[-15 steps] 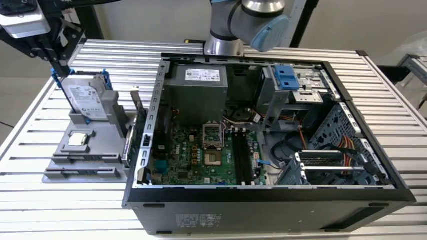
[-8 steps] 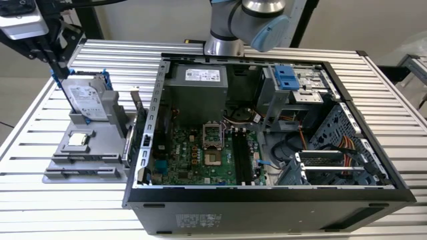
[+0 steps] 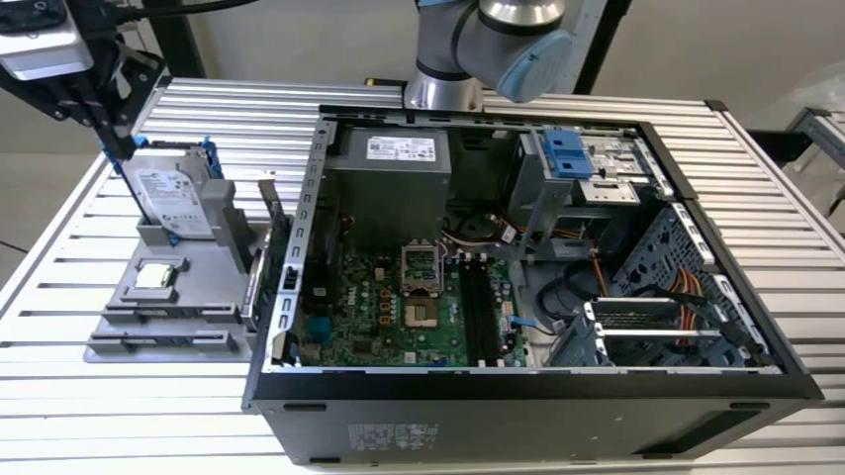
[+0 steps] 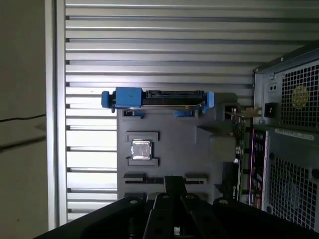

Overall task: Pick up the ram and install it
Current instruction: 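Reach for the ram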

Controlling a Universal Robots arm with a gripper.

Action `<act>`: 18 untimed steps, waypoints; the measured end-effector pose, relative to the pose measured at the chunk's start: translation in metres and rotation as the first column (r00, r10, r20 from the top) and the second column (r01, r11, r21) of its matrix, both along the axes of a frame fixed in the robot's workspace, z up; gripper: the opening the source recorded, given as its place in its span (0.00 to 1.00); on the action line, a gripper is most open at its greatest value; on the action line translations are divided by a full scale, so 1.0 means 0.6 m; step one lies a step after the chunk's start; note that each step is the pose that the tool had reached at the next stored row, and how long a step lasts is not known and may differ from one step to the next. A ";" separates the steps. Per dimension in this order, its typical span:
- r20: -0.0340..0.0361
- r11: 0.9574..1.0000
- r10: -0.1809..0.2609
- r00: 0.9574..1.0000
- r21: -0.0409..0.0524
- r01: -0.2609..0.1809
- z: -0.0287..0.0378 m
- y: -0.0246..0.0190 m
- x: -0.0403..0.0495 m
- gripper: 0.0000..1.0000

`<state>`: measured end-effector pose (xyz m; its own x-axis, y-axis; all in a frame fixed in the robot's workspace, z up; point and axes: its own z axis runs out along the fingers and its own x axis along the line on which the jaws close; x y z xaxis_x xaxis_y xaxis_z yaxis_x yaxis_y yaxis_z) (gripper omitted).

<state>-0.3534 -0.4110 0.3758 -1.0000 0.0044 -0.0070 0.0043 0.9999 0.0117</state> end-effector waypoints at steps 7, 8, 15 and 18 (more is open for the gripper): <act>0.000 1.000 -0.004 1.000 -0.011 0.004 0.000 -0.0036 0.000 0.00; 0.000 1.000 -0.005 1.000 -0.012 0.005 0.000 -0.0041 0.000 0.00; 0.000 1.000 -0.009 1.000 -0.023 0.009 -0.001 -0.0081 0.001 0.00; 0.000 1.000 -0.011 1.000 -0.028 0.011 -0.001 -0.0100 0.001 0.00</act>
